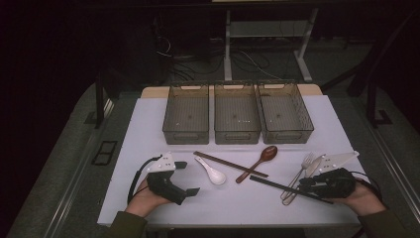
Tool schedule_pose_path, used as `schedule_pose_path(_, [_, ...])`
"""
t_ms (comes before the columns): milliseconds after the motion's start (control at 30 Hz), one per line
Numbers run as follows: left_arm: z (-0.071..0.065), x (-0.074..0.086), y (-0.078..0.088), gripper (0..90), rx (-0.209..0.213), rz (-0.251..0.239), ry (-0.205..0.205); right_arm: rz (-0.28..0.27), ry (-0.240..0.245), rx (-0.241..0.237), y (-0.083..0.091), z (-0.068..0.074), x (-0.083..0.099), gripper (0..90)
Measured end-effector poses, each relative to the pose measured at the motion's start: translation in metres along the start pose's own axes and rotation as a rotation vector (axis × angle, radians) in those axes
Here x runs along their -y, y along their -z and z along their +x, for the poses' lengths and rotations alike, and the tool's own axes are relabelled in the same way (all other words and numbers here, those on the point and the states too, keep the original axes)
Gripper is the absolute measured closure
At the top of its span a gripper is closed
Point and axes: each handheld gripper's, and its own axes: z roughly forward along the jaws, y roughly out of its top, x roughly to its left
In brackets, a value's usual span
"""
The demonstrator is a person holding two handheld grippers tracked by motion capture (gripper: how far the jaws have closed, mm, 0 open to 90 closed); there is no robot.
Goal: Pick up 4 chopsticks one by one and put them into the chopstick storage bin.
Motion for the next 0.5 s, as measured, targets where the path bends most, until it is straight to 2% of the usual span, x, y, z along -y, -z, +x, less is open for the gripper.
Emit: schedule_pose_path(500, [0.0,0.0,-0.001,0.0,0.003,0.005,-0.001,0.036,0.019,-0.01,-0.013,-0.002,-0.002,77.0])
